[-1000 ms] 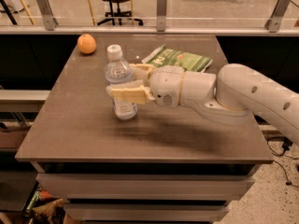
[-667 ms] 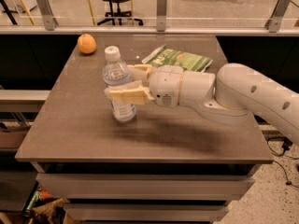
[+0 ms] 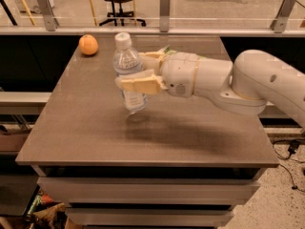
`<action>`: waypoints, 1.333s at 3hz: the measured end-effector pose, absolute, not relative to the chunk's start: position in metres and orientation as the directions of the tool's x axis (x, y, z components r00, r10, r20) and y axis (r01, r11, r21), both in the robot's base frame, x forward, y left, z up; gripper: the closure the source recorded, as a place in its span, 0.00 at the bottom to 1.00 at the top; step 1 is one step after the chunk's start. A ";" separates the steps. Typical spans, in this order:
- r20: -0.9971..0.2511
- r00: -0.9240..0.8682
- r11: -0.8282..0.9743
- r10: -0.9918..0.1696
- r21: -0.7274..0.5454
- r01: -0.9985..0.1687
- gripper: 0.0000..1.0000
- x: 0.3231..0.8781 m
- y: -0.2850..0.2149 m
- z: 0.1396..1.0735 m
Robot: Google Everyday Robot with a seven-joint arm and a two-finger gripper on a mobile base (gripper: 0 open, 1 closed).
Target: Pick blue plastic bottle
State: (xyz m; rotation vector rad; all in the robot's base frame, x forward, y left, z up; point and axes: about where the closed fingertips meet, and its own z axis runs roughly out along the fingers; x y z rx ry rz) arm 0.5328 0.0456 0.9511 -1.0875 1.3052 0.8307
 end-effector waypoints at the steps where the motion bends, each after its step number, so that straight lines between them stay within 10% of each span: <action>1: -0.978 0.172 0.289 -0.118 -0.199 -0.936 1.00 0.545 0.026 0.971; 4: -0.933 0.304 0.205 -0.193 -0.341 -0.917 1.00 0.555 0.006 1.043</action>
Offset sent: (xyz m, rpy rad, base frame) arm 0.0367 -0.0650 0.0827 -0.0725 -0.1858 0.0816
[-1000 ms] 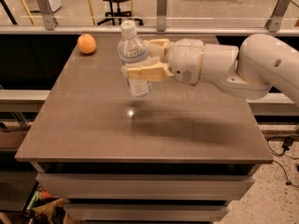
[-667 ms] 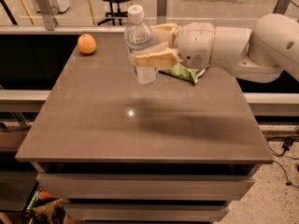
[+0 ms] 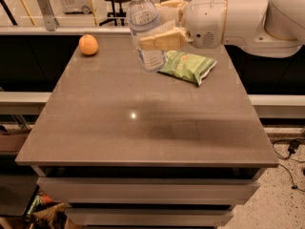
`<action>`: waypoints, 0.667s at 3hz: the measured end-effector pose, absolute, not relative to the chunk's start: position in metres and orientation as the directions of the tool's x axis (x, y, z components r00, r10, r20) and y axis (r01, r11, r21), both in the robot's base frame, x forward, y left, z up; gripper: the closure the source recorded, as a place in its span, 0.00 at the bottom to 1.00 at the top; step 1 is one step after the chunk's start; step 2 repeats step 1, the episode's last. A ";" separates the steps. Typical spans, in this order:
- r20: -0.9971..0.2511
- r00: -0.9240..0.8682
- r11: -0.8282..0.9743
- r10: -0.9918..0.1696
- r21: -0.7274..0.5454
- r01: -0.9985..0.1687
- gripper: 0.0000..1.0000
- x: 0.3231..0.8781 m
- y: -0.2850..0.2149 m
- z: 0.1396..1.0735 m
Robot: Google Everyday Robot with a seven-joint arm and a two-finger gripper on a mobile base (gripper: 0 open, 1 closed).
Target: Pick blue plastic bottle
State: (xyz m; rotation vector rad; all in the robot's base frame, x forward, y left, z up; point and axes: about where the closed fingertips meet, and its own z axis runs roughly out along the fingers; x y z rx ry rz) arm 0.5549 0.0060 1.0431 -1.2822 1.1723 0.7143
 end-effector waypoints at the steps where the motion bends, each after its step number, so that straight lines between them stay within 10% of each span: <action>1: -0.933 0.304 0.204 -0.193 -0.341 -0.917 1.00 0.555 0.006 1.043; 2: -0.933 0.304 0.204 -0.193 -0.341 -0.917 1.00 0.555 0.006 1.043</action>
Offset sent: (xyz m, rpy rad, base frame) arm 0.0000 0.0000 0.0000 0.0000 0.0000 0.0000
